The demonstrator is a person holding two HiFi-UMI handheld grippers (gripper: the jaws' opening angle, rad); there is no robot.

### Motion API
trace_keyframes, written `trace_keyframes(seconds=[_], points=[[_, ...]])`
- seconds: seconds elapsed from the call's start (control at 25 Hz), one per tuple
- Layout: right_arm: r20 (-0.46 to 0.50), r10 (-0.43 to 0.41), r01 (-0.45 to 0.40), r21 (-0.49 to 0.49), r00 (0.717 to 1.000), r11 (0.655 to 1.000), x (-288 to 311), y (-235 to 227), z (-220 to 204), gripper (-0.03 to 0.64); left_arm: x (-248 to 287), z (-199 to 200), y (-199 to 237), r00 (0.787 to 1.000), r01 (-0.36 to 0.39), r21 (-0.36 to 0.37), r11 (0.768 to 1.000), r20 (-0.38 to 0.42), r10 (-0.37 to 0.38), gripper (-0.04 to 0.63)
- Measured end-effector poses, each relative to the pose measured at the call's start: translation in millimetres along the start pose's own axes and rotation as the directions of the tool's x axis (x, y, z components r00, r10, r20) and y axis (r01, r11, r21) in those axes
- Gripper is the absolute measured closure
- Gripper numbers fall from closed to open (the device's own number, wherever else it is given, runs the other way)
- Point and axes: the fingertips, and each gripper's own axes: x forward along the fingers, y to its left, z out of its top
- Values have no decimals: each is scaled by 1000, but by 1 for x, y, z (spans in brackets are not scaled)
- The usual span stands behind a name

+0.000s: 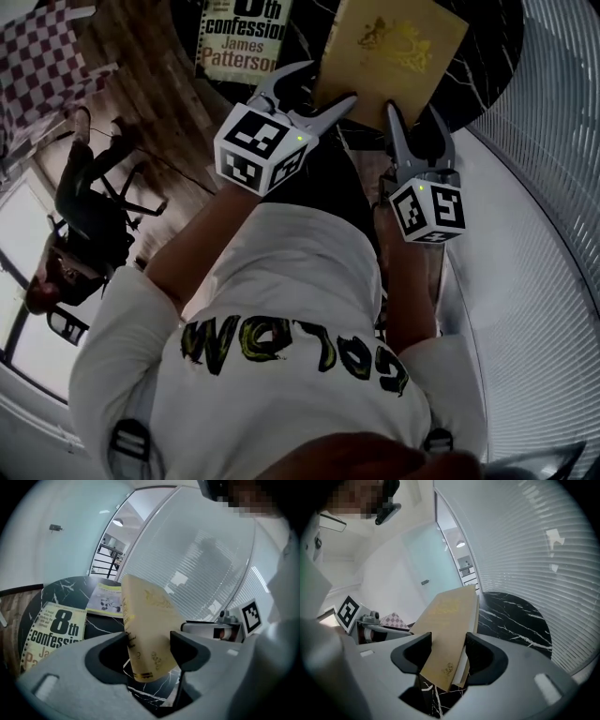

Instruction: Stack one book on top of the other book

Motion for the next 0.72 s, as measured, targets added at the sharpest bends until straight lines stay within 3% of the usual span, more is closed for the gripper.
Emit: trace_keyframes(seconds=[0.44, 0.72], points=[[12, 47, -46, -47, 999, 998, -2, 15, 16, 383, -18, 12, -2, 998, -43, 5, 999, 46, 42, 302], [-33, 174, -177, -87, 984, 980, 27, 60, 13, 384, -60, 6, 32, 980, -165, -64, 984, 104, 171, 302]])
